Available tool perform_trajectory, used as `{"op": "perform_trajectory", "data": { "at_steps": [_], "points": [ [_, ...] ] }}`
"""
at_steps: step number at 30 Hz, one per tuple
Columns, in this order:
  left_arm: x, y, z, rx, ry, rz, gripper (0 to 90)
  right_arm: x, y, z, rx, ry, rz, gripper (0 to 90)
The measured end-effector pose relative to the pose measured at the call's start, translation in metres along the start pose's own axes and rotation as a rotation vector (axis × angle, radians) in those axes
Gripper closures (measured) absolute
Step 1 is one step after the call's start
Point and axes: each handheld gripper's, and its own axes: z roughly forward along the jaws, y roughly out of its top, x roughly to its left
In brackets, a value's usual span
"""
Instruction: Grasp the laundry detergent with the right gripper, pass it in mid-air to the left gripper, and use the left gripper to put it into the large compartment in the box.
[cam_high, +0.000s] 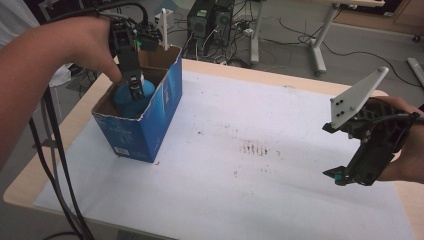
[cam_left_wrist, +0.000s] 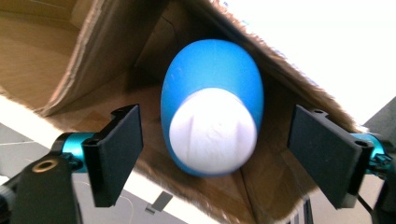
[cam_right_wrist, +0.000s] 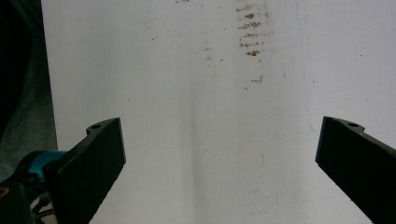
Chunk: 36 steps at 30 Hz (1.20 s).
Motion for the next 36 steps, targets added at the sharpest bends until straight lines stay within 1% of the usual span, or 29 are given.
{"op": "perform_trajectory", "data": {
  "at_steps": [3, 4, 5, 6, 7, 8, 9, 10, 11, 13, 14, 15, 17, 18, 19, 20, 21, 23, 24, 25, 26, 27, 28, 31, 32, 33, 34, 35, 36],
  "points": [
    [-0.005, 0.001, -0.014, -0.013, 0.001, 0.009, 17.2, -0.002, 0.000, -0.004, 0.009, 0.002, -0.001, 0.6],
    [-0.005, 0.001, -0.014, -0.013, 0.001, 0.009, 16.4, -0.002, 0.000, -0.004, 0.009, 0.002, -0.001, 0.6],
    [-0.009, 0.003, -0.024, -0.019, 0.003, 0.015, 16.4, -0.003, 0.000, -0.006, 0.015, 0.000, -0.005, 0.6],
    [-0.009, 0.003, -0.024, -0.019, 0.003, 0.015, 16.4, -0.003, 0.000, -0.006, 0.015, 0.000, -0.005, 0.6],
    [-0.013, 0.005, -0.035, -0.026, 0.017, 0.028, 16.3, -0.004, 0.000, -0.008, 0.025, -0.001, -0.009, 0.6],
    [-0.015, 0.007, -0.040, -0.029, 0.030, 0.033, 14.4, -0.004, 0.000, -0.009, 0.027, -0.002, -0.010, 0.6],
    [-0.018, 0.009, -0.044, -0.030, 0.034, 0.038, 11.8, -0.005, 0.000, -0.011, 0.031, -0.002, -0.010, 0.7],
    [-0.018, 0.009, -0.044, -0.030, 0.034, 0.038, 11.8, -0.005, 0.000, -0.011, 0.031, -0.002, -0.010, 0.7],
    [-0.022, 0.012, -0.051, -0.031, 0.035, 0.054, 11.8, -0.006, 0.000, -0.014, 0.037, -0.005, -0.009, 0.6],
    [-0.028, 0.017, -0.058, -0.037, 0.044, 0.078, 11.7, -0.008, 0.000, -0.017, 0.039, -0.007, -0.010, 0.6],
    [-0.028, 0.017, -0.058, -0.037, 0.044, 0.078, 11.8, -0.008, 0.000, -0.018, 0.039, -0.008, -0.010, 0.6],
    [-0.035, 0.022, -0.064, -0.038, 0.041, 0.104, 11.7, -0.009, 0.000, -0.020, 0.042, -0.012, -0.009, 0.6],
    [-0.041, 0.029, -0.070, -0.039, 0.038, 0.136, 11.7, -0.010, -0.001, -0.022, 0.048, -0.017, -0.005, 0.7],
    [-0.044, 0.031, -0.070, -0.042, 0.036, 0.144, 11.5, -0.011, -0.002, -0.024, 0.051, -0.015, -0.003, 0.7],
    [-0.047, 0.034, -0.071, -0.043, 0.037, 0.160, 9.3, -0.012, -0.003, -0.025, 0.052, -0.017, -0.002, 0.6],
    [-0.047, 0.034, -0.071, -0.043, 0.037, 0.160, 8.8, -0.013, -0.003, -0.026, 0.058, -0.018, 0.004, 0.6],
    [-0.052, 0.040, -0.072, -0.051, 0.027, 0.187, 8.8, -0.014, -0.004, -0.028, 0.063, -0.018, 0.009, 0.7],
    [-0.058, 0.045, -0.071, -0.055, 0.019, 0.217, 8.1, -0.016, -0.005, -0.030, 0.073, -0.023, 0.012, 0.6],
    [-0.058, 0.045, -0.071, -0.055, 0.019, 0.217, 7.1, -0.017, -0.005, -0.031, 0.078, -0.023, 0.017, 0.7],
    [-0.063, 0.051, -0.070, -0.057, 0.010, 0.244, 7.1, -0.017, -0.005, -0.031, 0.080, -0.020, 0.016, 0.6],
    [-0.063, 0.051, -0.070, -0.057, 0.010, 0.244, 7.1, -0.018, -0.004, -0.033, 0.089, -0.020, 0.023, 0.6],
    [-0.068, 0.055, -0.068, -0.062, 0.004, 0.271, 5.9, -0.018, -0.004, -0.033, 0.092, -0.022, 0.020, 0.6],
    [-0.069, 0.057, -0.068, -0.062, -0.002, 0.284, 5.9, -0.018, -0.004, -0.034, 0.099, -0.020, 0.032, 0.6],
    [-0.074, 0.063, -0.067, -0.074, -0.010, 0.319, 5.9, -0.020, -0.003, -0.037, 0.103, -0.018, 0.031, 0.6],
    [-0.074, 0.063, -0.067, -0.074, -0.010, 0.319, 5.9, -0.020, -0.003, -0.037, 0.103, -0.015, 0.034, 0.6],
    [-0.078, 0.067, -0.065, -0.079, -0.017, 0.338, 5.8, -0.021, -0.002, -0.038, 0.107, -0.010, 0.032, 0.6],
    [-0.078, 0.067, -0.065, -0.079, -0.017, 0.338, 4.3, -0.021, -0.002, -0.038, 0.107, -0.010, 0.032, 0.6],
    [-0.081, 0.071, -0.062, -0.079, -0.018, 0.361, 2.2, -0.021, -0.002, -0.038, 0.109, -0.004, 0.030, 0.6],
    [-0.081, 0.071, -0.062, -0.079, -0.018, 0.361, 2.2, -0.021, -0.001, -0.037, 0.109, 0.002, 0.030, 0.6]
  ]
}}
